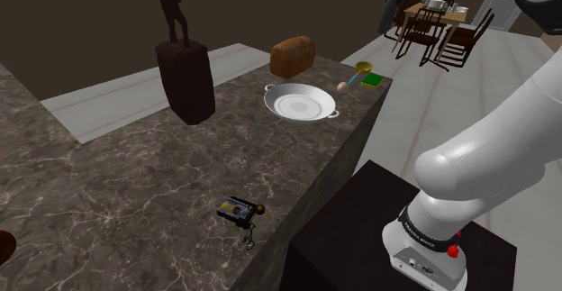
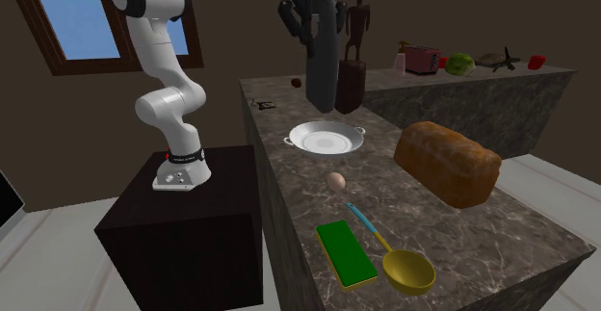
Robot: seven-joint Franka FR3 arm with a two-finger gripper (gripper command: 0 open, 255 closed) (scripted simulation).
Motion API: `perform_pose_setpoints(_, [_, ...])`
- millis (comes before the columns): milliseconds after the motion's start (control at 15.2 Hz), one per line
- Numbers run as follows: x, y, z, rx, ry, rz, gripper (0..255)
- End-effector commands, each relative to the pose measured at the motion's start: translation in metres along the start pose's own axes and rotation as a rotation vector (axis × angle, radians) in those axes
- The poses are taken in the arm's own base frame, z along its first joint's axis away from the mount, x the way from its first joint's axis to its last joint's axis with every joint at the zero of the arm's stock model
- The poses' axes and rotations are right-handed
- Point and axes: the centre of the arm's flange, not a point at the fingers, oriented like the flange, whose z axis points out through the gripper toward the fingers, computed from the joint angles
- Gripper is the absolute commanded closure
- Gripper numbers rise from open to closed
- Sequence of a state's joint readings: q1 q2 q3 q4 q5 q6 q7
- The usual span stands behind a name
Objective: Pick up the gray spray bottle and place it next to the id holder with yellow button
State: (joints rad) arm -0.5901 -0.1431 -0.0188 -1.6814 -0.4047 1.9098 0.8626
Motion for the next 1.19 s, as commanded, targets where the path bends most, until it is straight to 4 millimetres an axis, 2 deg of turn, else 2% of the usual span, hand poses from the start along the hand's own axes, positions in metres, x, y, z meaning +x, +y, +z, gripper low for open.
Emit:
perform_pose_setpoints(0, [0.005,-0.001,-0.01,0.0,0.0,0.0,255])
perform_pose_setpoints(396, [0.021,-0.001,-0.036,0.0,0.0,0.0,255])
perform_pose_setpoints(1122, [-0.102,-0.025,-0.11,0.0,0.0,0.0,255])
